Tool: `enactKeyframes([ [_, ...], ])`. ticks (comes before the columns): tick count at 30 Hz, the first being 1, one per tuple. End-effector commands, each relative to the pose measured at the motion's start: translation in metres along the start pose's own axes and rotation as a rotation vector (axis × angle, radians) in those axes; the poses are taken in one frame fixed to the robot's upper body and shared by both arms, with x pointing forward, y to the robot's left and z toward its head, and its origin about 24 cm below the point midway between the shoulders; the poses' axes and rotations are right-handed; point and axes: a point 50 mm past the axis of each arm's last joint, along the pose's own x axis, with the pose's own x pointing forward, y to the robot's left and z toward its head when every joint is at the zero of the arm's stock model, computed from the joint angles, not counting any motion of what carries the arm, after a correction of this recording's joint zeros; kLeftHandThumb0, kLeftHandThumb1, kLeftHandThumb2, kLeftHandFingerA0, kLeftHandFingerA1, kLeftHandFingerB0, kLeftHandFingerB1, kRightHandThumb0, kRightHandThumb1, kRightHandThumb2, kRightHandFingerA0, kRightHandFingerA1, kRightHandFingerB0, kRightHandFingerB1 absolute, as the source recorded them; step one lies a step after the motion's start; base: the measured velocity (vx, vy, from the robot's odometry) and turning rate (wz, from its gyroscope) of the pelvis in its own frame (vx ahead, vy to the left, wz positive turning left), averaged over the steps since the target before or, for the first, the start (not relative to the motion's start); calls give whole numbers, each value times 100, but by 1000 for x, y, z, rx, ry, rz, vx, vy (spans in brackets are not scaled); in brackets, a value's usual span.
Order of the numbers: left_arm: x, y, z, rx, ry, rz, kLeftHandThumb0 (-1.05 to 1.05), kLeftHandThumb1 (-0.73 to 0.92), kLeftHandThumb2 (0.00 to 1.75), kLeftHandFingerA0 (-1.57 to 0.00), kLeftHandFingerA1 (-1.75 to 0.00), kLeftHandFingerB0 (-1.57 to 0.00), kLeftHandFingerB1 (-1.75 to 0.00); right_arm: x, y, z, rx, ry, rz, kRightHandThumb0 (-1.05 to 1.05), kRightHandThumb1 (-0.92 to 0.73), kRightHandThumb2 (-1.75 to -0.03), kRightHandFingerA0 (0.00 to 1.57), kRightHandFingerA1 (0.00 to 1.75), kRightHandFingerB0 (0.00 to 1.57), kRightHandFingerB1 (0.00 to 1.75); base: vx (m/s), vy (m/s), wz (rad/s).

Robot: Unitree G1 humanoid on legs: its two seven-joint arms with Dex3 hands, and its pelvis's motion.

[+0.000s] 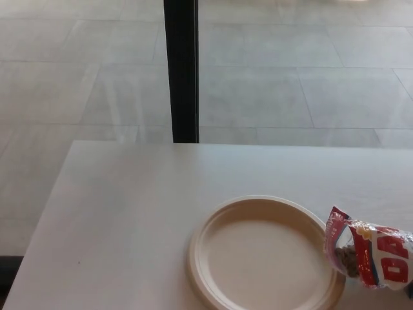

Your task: The robot uses its right hand to pick up a bag of sunflower seeds kept in the middle of the desk and tilts it over a plate kept next to it to pour out a few seeds and then puts the bag of seeds back on the desk

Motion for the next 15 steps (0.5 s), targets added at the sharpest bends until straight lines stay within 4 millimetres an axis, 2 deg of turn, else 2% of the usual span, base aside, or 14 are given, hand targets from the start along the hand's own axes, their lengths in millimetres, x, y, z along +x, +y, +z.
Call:
enactKeyframes([
  [1,-2,20,5,-79,-47,40,-61,65,60,-48,-56,-38,-36,2,-35,19,262,-130,-90,-92,-68,-57,0,102,0,46,0,0,0],
  [2,-2,20,5,-87,-47,37,-60,65,60,-46,-55,-38,-36,3,-39,22,304,-130,-107,-95,-50,-94,3,67,0,52,0,0,0],
  [3,-2,20,5,-104,-49,37,-61,64,59,-45,-56,-38,-37,5,-42,25,355,-133,-130,-95,-51,-94,3,69,0,53,0,0,0],
  [4,-2,20,5,-115,-57,33,-61,64,59,-43,-57,-39,-38,6,-46,30,405,-145,-142,-104,-67,-62,0,78,0,36,0,0,0],
  [5,-2,21,5,-114,-50,38,-62,64,59,-43,-56,-38,-37,7,-51,36,422,-160,-158,-105,-59,-105,0,54,0,50,0,0,0],
  [7,-3,21,4,-118,-56,33,-60,64,59,-42,-57,-37,-38,11,-63,57,488,-223,-191,-104,-61,-107,0,38,0,45,0,0,0],
  [9,-3,22,3,-119,-55,32,-59,64,59,-41,-56,-37,-37,13,-68,69,470,-245,-204,-105,-60,-106,0,34,0,45,0,0,0],
  [10,-3,22,3,-120,-57,31,-60,64,59,-41,-56,-37,-38,14,-70,76,463,-278,-219,-105,-60,-106,0,39,0,48,0,0,0],
  [11,-3,22,3,-109,-62,30,-60,64,59,-42,-56,-36,-38,15,-73,89,438,-312,-228,-105,-77,-62,0,62,0,27,0,0,0],
  [12,-3,21,4,-102,-54,34,-60,64,59,-43,-55,-37,-36,15,-74,99,425,-349,-236,-105,-61,-107,0,55,0,52,0,0,0],
  [13,-3,21,4,-105,-52,32,-61,64,59,-44,-55,-37,-37,11,-79,127,442,-501,-246,-105,-65,-106,0,44,0,44,0,0,0],
  [15,-2,20,6,-101,-56,30,-61,64,59,-44,-55,-37,-37,10,-80,128,449,-513,-251,-105,-65,-106,0,44,0,44,0,0,0],
])
